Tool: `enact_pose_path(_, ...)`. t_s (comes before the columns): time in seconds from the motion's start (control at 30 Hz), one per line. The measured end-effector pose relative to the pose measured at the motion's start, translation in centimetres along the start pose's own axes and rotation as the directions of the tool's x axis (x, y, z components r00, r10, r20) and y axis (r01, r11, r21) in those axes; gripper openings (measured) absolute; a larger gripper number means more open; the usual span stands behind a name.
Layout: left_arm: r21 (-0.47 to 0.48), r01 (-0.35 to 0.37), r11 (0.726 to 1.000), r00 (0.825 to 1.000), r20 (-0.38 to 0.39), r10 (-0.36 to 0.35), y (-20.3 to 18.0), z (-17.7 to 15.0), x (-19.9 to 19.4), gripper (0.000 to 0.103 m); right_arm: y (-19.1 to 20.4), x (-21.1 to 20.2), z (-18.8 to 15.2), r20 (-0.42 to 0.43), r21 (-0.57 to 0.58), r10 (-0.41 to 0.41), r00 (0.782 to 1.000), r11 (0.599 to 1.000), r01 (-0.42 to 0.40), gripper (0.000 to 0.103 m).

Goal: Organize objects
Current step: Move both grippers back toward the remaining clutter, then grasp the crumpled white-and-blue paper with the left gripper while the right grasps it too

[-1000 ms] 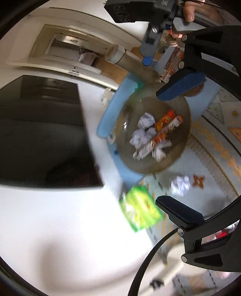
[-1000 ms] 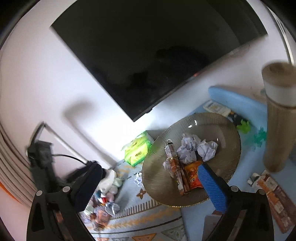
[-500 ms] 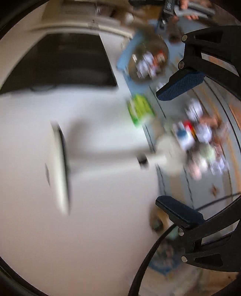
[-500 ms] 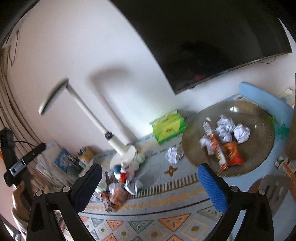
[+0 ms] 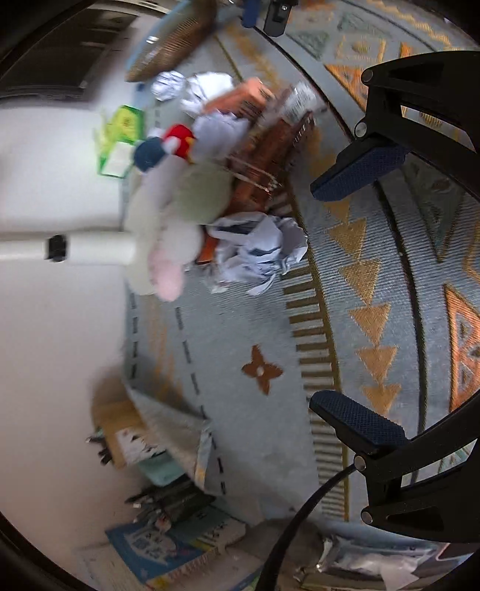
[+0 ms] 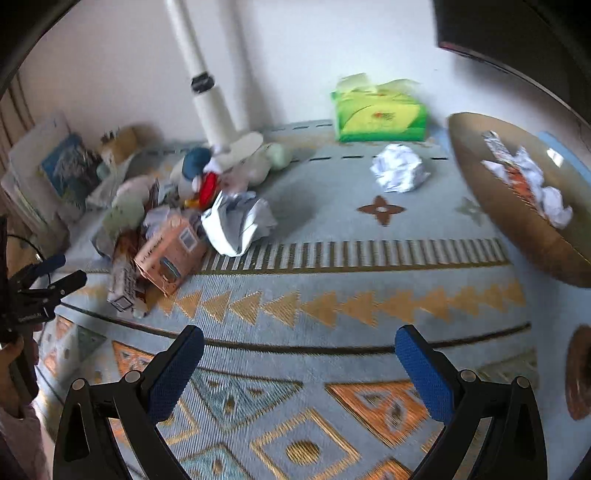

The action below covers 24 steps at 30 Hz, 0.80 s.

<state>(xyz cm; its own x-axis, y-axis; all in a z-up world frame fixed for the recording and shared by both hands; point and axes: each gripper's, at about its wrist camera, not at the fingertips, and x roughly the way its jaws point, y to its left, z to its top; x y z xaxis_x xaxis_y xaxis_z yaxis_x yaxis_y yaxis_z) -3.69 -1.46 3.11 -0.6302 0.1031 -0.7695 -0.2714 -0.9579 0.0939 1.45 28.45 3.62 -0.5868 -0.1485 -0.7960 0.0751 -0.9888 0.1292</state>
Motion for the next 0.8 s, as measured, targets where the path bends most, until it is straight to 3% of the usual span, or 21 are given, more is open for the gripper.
enact_pose_path(0.5, -0.127, 0.032, 0.991, 0.997, -0.059, -0.040, 0.0, 2.6, 5.3, 0.103, 2.9, 5.6, 4.3, 0.004, -0.090, -0.032, 0.999, 0.995, 0.032, 0.103)
enact_pose_path(0.63, -0.141, 0.009, 0.990, 0.998, -0.061, -0.017, -0.2, 2.8, 5.6, 0.103, 3.5, 7.0, 5.6, -0.008, -0.115, -0.091, 0.996, 0.989, 0.090, 0.103)
enact_pose_path(0.8, -0.143, 0.010, 0.990, 0.998, -0.061, -0.019, -0.2, 2.8, 5.7, 0.103, 3.7, 7.8, 6.6, -0.010, -0.108, -0.095, 0.995, 0.990, 0.093, 0.103)
